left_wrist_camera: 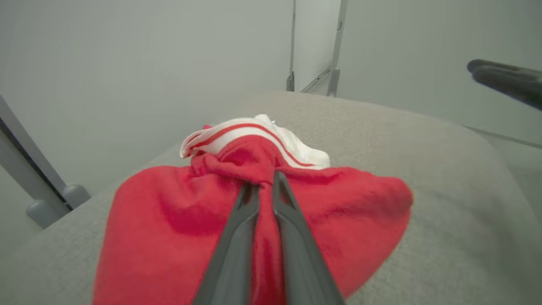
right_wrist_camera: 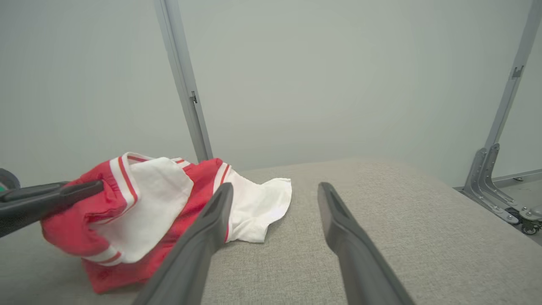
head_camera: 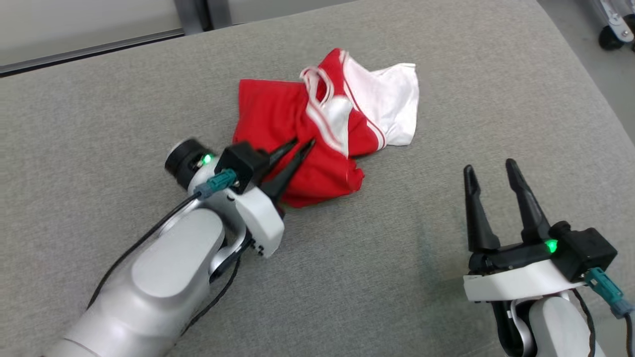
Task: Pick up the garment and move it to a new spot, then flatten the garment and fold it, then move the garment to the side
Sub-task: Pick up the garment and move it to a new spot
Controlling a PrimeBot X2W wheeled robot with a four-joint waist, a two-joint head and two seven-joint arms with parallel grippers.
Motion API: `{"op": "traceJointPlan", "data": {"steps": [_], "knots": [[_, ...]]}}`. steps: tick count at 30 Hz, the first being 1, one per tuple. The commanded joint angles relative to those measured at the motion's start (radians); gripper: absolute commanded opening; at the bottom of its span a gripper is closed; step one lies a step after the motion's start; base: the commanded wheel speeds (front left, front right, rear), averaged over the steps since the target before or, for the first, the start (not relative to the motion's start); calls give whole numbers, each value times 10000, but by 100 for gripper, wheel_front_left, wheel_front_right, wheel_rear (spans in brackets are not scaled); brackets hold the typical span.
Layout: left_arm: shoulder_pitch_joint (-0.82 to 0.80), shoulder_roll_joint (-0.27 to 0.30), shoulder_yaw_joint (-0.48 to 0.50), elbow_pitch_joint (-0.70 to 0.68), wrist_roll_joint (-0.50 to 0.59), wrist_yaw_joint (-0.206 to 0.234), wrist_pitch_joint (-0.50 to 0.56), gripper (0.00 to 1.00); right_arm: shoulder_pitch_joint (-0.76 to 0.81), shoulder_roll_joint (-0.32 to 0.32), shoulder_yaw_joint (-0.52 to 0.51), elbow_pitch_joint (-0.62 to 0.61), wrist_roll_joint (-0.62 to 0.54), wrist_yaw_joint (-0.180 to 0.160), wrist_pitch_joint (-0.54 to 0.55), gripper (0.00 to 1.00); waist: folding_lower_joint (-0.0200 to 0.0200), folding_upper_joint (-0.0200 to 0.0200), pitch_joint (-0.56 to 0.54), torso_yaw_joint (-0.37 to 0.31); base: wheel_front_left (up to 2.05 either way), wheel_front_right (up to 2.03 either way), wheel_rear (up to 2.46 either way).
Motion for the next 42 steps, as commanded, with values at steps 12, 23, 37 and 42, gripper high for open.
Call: {"op": "traceJointPlan", "data": {"steps": [12, 23, 37, 42], "knots": [[1095, -865, 1645, 1254, 795, 1313, -607, 100, 286, -6, 488, 124, -542, -14, -7, 100, 0, 0, -731, 1141, 0, 0, 0], [6793, -1272, 6098, -3807, 2200, 2739, -603, 100, 1488, -13, 431, 290, -788, -14, -7, 100, 0, 0, -2509, 2478, 0, 0, 0], [10119, -1969, 7217, -5173, 3969, 2518, -606, 100, 2520, -10, 320, 267, -1090, -14, -7, 100, 0, 0, -3310, 2679, 0, 0, 0], [10021, -1968, 7152, -5189, 3971, 2685, -606, 100, 2626, -9, 313, 334, -1068, -14, -5, 100, 0, 0, -3414, 2672, 0, 0, 0]]}}
